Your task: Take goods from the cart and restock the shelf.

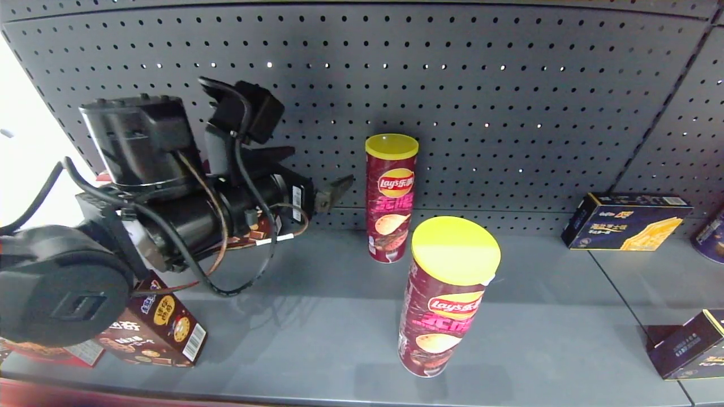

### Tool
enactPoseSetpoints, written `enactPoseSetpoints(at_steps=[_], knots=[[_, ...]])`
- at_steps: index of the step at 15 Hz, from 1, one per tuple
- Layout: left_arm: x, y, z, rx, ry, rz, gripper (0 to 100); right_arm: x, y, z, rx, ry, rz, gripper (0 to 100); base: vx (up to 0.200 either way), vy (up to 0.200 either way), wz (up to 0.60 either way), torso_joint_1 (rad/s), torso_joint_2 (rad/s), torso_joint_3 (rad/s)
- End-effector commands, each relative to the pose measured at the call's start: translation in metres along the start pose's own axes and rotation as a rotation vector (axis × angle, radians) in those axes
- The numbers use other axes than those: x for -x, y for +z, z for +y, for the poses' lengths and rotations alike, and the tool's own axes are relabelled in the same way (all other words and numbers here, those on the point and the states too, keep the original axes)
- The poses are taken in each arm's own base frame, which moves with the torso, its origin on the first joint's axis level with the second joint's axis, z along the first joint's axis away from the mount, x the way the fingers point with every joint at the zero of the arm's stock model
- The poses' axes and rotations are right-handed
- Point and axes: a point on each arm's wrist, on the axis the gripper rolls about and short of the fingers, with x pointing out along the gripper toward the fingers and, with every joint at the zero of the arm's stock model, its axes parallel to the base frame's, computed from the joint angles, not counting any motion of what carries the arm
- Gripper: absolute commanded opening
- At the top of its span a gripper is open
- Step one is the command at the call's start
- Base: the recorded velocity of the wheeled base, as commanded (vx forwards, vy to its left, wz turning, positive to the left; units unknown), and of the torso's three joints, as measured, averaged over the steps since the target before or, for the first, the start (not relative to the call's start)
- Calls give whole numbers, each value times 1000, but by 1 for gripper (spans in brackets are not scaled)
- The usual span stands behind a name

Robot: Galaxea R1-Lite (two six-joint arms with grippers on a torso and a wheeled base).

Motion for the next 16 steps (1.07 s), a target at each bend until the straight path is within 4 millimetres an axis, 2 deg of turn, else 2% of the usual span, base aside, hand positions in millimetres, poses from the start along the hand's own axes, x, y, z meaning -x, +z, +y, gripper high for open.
enactPoseSetpoints(at_steps=[1,2,3,6,8,11,13,14,15,16], knots=[[26,26,4,0,51,-76,100,0,0,0,0,0,1,100,0,0,0,0,0,0],[43,33,5,5,67,-100,100,0,0,0,0,0,1,100,0,0,0,0,0,0],[51,35,5,6,67,-113,100,0,0,0,0,2,1,100,0,0,0,0,0,0],[100,43,3,8,70,-171,100,0,0,0,0,0,1,100,0,0,0,0,0,0],[123,42,3,6,74,-189,100,0,0,0,0,0,1,100,0,0,0,0,0,0],[189,26,-3,2,67,-243,100,0,0,0,0,0,1,100,0,0,0,0,0,0],[208,21,-6,-2,58,-266,100,0,0,0,0,0,1,100,0,0,0,0,0,0],[228,20,-6,-10,64,-313,100,0,0,0,0,0,1,100,0,0,0,0,0,0],[256,7,-7,-63,103,-348,100,0,0,0,0,0,1,100,0,0,0,0,0,0],[267,0,-7,-80,137,-364,100,0,0,0,0,0,1,100,0,0,0,0,0,0]])
